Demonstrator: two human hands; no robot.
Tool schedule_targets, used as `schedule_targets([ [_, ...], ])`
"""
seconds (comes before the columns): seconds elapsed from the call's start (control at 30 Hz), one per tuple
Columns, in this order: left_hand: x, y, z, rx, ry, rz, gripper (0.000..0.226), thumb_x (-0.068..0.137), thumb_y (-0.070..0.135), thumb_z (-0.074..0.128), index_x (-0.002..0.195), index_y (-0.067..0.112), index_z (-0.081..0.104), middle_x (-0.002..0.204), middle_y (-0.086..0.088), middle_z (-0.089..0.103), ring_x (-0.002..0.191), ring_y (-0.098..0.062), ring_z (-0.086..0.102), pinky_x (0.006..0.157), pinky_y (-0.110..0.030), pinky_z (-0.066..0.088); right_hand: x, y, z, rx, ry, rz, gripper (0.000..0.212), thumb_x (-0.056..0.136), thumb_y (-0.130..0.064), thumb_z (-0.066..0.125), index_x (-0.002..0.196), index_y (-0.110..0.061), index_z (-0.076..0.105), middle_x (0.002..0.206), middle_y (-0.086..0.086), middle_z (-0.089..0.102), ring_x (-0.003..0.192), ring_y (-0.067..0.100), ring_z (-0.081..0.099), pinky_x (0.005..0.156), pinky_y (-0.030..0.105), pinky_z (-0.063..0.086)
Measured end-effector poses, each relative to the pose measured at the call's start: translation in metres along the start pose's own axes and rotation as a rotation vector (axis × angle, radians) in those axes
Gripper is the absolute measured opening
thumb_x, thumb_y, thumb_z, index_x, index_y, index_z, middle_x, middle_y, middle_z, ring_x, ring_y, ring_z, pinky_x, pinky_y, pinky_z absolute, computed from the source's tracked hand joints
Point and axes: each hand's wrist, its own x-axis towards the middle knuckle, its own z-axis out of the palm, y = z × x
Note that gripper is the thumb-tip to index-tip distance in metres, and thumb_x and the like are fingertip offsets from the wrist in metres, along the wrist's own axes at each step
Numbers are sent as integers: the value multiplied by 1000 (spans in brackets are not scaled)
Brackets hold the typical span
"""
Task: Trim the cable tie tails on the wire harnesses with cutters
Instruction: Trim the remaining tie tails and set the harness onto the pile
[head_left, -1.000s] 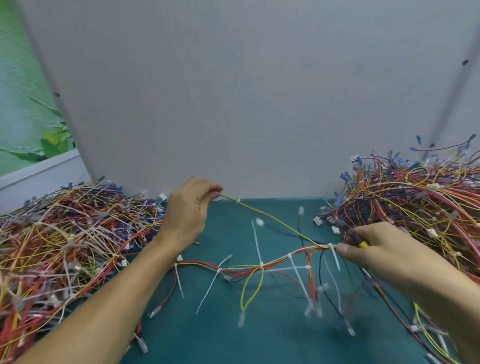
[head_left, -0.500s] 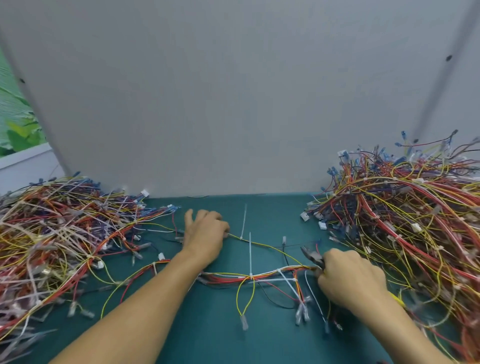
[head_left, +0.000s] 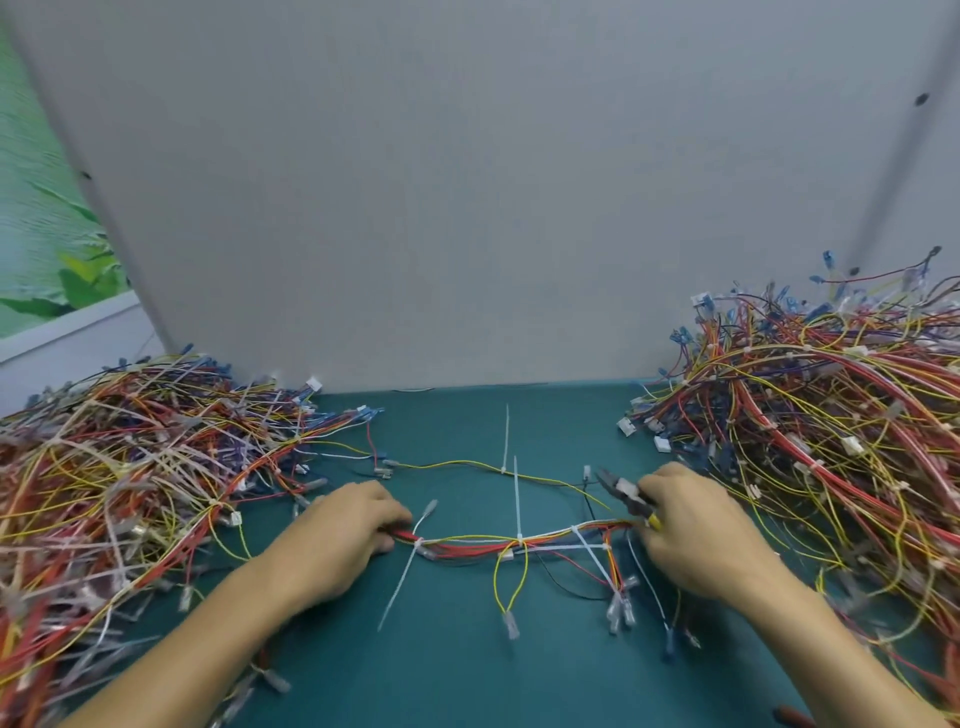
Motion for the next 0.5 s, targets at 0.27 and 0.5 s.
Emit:
schedule_targets([
  [0.27,-21,-8,-9,148,50,-24,30,92,33,57,121,39,61,121,16,53,112,-12,48,93,-28,39,-2,-1,5,-76,-147,67,10,83,-28,52,88,-22,58,88,2,58,81,29,55,64,32,42],
  [0.5,-32,10,-21,361,-136,-327,26,89,10,49,109,25,56,112,-3,58,106,-26,59,80,-38,48,-1,2,3,-46,-211,60,8,87,-28,51,90,-24,58,93,2,60,88,27,59,70,35,48],
])
